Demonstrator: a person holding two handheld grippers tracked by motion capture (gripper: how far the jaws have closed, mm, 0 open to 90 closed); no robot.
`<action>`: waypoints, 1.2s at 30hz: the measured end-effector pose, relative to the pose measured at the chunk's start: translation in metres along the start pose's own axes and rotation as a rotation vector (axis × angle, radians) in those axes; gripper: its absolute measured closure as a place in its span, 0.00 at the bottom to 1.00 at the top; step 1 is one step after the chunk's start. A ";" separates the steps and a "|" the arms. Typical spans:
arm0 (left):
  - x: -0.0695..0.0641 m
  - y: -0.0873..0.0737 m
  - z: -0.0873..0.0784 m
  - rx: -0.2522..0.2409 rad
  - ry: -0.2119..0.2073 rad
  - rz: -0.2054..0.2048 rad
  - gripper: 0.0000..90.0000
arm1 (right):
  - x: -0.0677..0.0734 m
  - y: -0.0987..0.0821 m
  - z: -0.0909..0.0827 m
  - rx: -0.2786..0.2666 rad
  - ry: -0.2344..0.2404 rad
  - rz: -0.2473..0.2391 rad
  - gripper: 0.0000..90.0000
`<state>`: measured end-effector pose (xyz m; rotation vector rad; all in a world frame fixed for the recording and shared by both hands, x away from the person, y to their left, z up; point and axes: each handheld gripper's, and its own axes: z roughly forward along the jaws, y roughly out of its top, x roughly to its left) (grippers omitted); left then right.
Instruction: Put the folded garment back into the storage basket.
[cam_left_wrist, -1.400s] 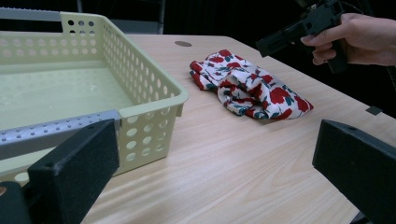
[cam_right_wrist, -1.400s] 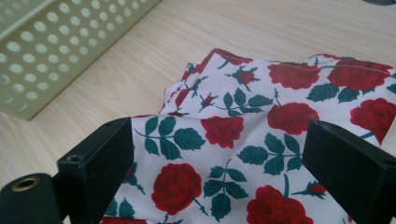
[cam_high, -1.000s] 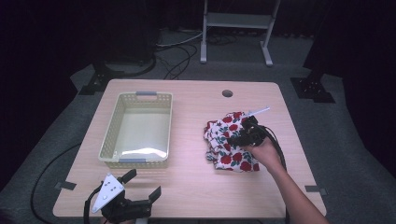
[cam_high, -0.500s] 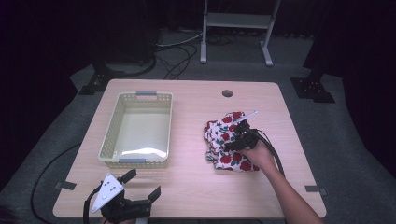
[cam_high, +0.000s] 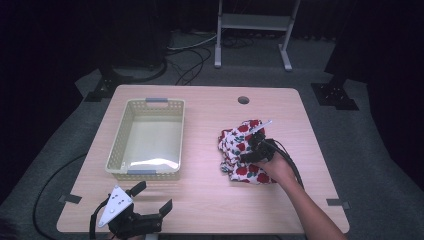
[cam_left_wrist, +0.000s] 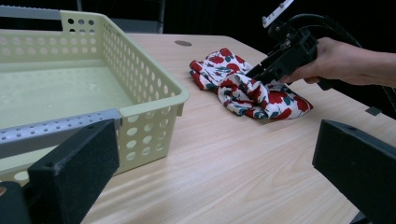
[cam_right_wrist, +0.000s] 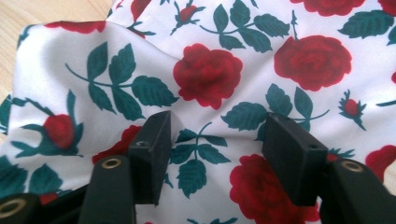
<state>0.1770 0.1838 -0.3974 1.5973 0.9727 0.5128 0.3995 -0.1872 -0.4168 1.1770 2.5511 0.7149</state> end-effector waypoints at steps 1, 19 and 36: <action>0.000 0.000 0.000 -0.001 0.001 -0.001 0.00 | 0.000 0.000 0.000 0.000 0.001 -0.003 0.52; -0.002 0.000 0.001 0.000 -0.004 0.003 0.00 | 0.010 -0.004 -0.002 -0.039 0.001 -0.015 0.83; 0.000 0.000 0.000 -0.003 -0.005 -0.011 0.00 | -0.007 -0.013 -0.005 -0.111 0.121 0.203 0.91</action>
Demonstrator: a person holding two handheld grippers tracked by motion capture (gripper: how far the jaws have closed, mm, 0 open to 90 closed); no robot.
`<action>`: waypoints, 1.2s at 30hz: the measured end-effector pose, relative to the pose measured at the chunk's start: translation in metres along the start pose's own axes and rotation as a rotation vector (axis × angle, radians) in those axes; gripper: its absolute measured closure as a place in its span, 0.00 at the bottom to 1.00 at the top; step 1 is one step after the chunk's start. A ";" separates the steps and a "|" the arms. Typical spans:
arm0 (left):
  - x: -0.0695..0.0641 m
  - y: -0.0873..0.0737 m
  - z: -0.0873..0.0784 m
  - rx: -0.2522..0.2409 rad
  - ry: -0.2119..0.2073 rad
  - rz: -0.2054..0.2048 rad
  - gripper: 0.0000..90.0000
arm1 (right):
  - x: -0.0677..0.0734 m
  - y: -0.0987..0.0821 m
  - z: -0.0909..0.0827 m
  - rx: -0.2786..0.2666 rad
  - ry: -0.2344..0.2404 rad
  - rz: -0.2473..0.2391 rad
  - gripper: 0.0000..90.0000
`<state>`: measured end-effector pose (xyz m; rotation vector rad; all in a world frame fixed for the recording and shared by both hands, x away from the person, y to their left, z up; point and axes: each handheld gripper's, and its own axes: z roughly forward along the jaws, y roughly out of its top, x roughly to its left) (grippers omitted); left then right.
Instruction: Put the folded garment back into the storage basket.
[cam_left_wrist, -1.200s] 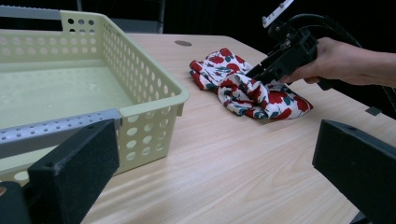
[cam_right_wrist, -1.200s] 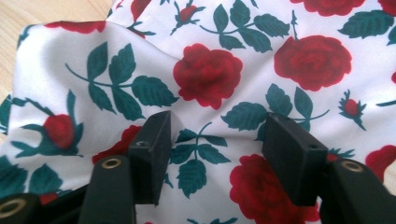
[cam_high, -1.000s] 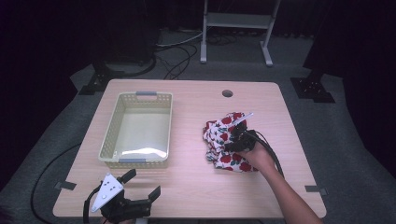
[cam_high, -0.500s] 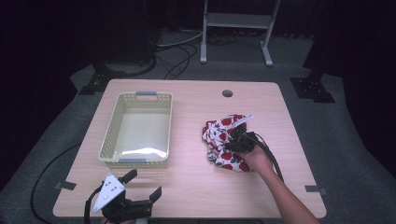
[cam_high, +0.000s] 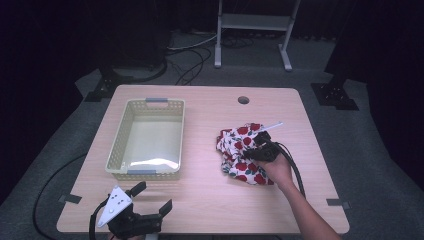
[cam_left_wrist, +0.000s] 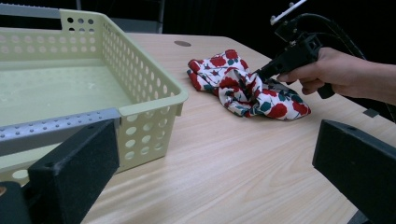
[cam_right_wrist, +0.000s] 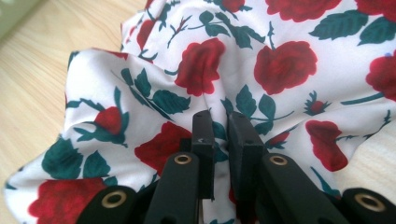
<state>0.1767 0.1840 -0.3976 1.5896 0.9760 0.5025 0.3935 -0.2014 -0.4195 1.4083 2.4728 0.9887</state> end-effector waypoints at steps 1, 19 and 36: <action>0.000 0.000 0.000 0.000 -0.001 0.000 0.00 | -0.001 -0.001 -0.001 -0.007 0.021 0.019 0.91; 0.002 0.000 -0.001 -0.005 0.004 -0.007 0.00 | -0.011 -0.005 -0.037 -0.192 0.248 0.237 0.92; 0.001 0.001 -0.001 -0.007 0.002 -0.005 0.00 | -0.010 -0.013 -0.080 -0.331 0.301 0.310 0.91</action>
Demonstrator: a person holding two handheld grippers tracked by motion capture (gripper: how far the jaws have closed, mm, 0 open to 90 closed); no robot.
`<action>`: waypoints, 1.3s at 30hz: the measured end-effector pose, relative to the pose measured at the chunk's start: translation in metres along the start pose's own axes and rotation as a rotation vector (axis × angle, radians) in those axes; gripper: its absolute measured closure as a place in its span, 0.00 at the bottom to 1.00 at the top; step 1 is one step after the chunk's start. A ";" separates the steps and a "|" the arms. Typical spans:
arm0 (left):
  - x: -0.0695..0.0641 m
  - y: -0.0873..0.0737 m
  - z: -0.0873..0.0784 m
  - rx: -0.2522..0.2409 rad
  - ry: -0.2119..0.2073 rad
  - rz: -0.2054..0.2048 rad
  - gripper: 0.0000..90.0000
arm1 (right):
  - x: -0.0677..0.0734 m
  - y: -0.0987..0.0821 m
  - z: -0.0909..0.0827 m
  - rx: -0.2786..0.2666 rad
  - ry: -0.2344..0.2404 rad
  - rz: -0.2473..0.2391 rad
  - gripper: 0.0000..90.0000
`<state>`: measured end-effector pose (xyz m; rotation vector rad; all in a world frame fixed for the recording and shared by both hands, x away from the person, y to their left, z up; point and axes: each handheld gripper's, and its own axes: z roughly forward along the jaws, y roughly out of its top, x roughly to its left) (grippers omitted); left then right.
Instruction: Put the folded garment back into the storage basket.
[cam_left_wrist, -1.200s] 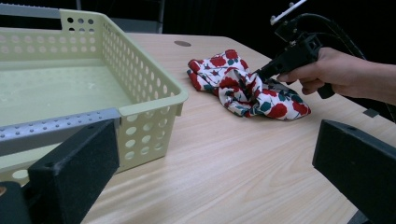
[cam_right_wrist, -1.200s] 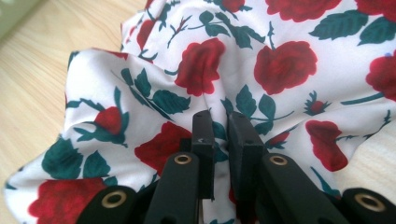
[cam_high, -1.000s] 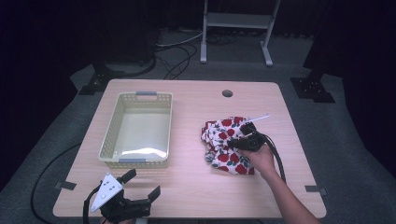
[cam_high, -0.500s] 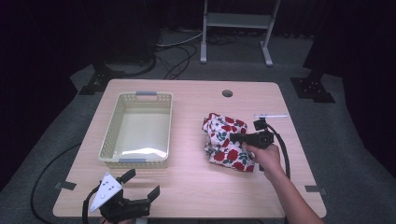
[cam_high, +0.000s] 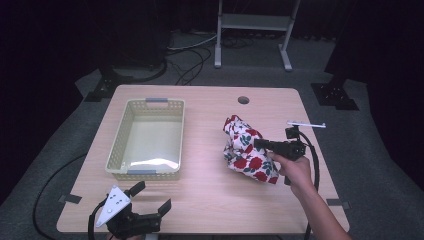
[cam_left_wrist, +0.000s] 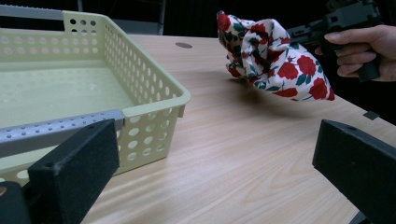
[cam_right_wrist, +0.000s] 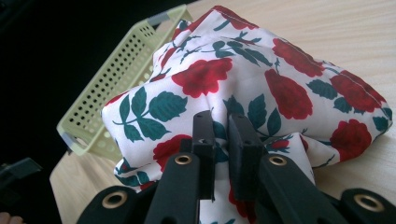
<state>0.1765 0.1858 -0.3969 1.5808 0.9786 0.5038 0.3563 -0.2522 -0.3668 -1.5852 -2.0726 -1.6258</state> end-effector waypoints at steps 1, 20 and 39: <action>0.000 0.000 0.000 0.000 0.000 0.000 0.00 | 0.001 0.000 -0.002 -0.008 0.005 0.004 0.91; -0.002 0.001 -0.001 -0.004 -0.001 0.007 0.00 | 0.010 0.005 -0.005 -0.048 0.042 0.033 0.91; -0.002 0.001 -0.001 -0.009 -0.001 0.009 0.00 | 0.023 0.020 0.004 -0.064 0.052 0.022 0.91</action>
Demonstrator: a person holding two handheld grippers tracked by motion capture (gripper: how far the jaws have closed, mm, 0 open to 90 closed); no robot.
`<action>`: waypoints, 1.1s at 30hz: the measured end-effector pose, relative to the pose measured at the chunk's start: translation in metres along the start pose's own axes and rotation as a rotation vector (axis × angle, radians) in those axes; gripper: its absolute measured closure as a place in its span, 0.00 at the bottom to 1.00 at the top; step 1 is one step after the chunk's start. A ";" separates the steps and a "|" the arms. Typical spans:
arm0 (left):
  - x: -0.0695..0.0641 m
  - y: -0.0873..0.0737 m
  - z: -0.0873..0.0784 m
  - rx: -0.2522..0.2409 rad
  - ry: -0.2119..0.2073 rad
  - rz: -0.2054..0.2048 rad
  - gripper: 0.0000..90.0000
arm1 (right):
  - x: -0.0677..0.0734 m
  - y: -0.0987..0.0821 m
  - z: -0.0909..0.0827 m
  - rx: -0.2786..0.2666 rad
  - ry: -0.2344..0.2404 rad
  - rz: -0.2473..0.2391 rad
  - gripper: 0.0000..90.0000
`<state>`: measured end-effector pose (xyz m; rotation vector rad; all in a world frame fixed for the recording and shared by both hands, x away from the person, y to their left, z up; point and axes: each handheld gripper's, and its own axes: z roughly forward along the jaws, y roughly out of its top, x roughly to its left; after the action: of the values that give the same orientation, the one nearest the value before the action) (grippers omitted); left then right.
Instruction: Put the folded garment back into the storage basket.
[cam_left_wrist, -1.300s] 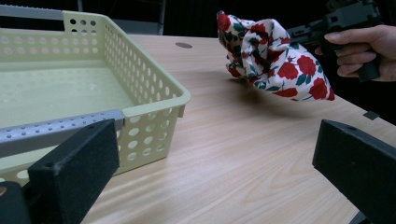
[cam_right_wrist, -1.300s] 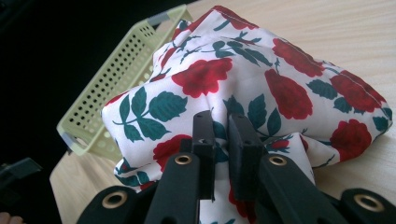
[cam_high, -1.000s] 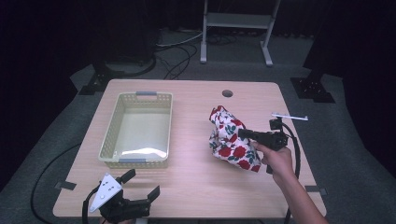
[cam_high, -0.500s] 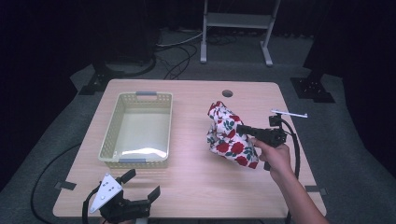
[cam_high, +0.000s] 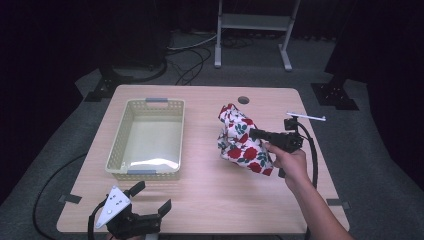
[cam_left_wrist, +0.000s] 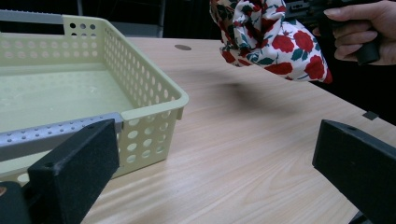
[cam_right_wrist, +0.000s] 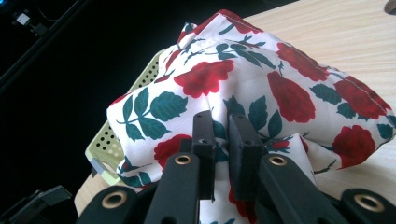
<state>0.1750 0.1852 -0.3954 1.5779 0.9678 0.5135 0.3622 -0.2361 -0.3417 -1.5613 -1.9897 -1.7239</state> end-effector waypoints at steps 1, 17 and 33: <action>0.000 0.000 0.000 0.000 0.000 0.001 0.00 | 0.001 0.000 0.001 0.004 0.000 -0.003 0.91; 0.000 0.000 -0.001 -0.002 -0.002 0.000 0.00 | 0.012 0.008 0.012 -0.005 0.009 -0.031 0.91; 0.000 0.000 -0.001 -0.003 -0.002 0.001 0.00 | 0.020 0.014 0.024 0.015 0.020 -0.046 0.91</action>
<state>0.1744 0.1853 -0.3949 1.5759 0.9646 0.5136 0.3754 -0.2076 -0.3280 -1.4989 -2.0397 -1.7303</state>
